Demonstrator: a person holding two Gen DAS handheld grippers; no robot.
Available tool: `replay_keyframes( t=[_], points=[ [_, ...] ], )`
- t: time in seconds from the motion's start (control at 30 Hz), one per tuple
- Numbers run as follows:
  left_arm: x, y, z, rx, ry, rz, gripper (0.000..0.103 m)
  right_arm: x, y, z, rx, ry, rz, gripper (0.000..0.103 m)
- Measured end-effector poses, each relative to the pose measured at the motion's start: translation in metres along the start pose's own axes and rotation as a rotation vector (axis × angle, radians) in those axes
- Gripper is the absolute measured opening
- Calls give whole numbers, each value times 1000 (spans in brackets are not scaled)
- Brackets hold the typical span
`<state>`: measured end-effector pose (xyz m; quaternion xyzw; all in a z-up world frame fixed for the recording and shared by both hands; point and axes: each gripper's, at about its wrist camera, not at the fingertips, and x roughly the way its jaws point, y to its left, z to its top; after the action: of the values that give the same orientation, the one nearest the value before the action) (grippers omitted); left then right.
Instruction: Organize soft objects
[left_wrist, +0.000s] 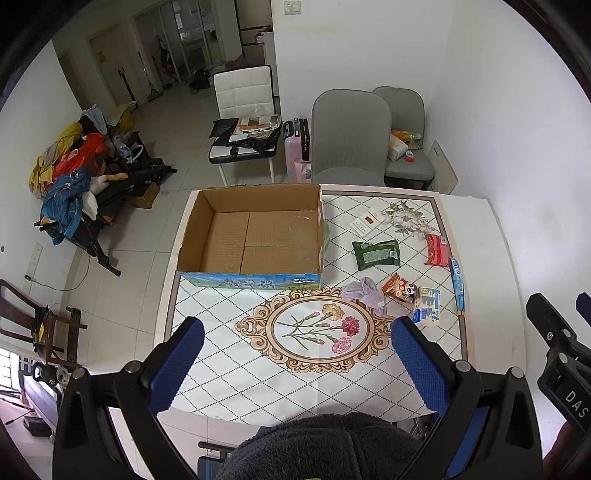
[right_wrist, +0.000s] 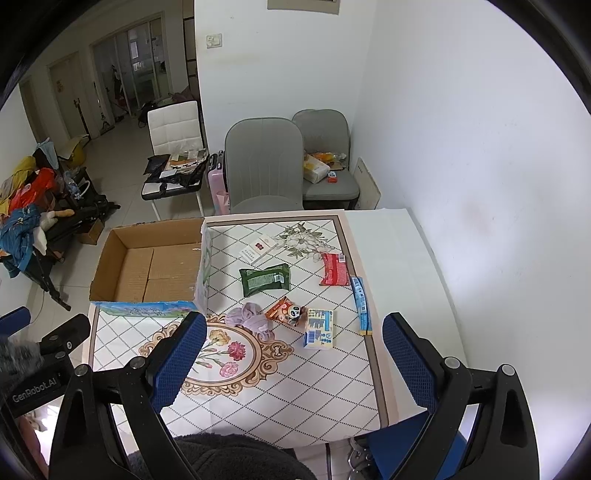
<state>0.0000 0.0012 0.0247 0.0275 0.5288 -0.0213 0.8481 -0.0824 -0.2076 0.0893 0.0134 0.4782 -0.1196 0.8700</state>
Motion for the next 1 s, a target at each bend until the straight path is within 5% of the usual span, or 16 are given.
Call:
replay_keyframes(
  t=[1.0],
  points=[
    [-4, -2, 2, 7, -9, -4, 103, -5, 8, -7, 8, 11, 8, 98]
  ],
)
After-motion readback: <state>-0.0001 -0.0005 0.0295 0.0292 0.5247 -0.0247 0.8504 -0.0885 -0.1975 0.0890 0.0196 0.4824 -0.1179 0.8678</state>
